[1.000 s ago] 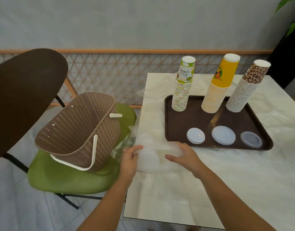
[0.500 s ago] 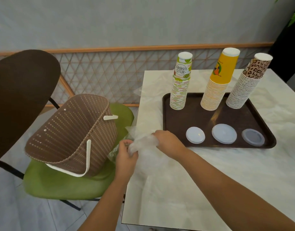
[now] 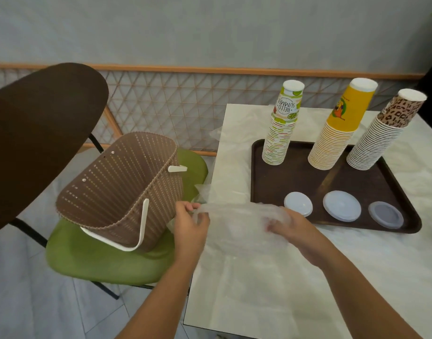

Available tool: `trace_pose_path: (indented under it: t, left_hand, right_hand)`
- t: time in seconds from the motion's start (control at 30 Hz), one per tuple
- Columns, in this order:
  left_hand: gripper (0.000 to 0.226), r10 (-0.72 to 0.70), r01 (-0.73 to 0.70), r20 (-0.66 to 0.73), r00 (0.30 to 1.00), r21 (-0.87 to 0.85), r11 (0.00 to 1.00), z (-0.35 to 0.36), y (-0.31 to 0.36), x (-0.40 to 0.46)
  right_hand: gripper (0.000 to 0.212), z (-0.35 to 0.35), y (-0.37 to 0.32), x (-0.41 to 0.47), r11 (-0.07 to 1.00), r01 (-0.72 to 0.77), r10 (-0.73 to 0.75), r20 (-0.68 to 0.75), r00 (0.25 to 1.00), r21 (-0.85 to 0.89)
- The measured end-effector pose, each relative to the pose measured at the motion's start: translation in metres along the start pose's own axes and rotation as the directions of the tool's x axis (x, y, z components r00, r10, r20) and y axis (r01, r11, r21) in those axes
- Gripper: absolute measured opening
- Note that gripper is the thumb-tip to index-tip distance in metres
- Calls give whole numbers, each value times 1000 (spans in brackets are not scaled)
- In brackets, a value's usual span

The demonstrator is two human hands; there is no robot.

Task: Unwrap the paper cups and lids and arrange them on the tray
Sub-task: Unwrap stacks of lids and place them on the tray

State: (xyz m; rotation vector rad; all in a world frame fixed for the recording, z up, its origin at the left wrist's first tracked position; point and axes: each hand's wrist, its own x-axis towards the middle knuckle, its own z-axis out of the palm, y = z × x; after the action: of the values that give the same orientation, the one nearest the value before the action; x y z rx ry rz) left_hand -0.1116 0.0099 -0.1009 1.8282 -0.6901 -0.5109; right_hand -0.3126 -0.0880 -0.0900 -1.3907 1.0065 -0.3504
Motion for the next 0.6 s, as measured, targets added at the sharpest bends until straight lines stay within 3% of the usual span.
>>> trace_pose_path:
  t: [0.1,0.17,0.23,0.3,0.4,0.5,0.6]
  left_hand:
    - [30,169,-160,-55,984,145,976,10,-9,-23]
    - [36,188,-182,-16,982,180,967,17,-14,-31]
    - [32,160,-170,72,985,175,970,21,-15,-33]
    - [45,102,-139,205,974,178,974,24,-14,-31]
    - [66,-7,-75,335,942,231,970,26,-14,-25]
    - [67,-47,-55,384,922,249,967,24,-16,-21]
    - [62,-14,-83,386,923,234,969,24,-22,-16]
  right_hand:
    - [62,7,1,-5,920,62,-82,-36,996,-386]
    - [70,19,-3,-1,697,160,-295,-76,953,-699]
    - [60,29,-4,10,560,205,-427,-67,902,-803]
    - [48,36,-7,20,605,196,-388,-71,919,-772]
    - [47,35,-8,33,744,87,-220,-121,968,-662]
    - [42,30,-7,39,804,-45,-113,-225,968,-593]
    - [36,29,-3,41,885,-45,-101,-285,953,-463]
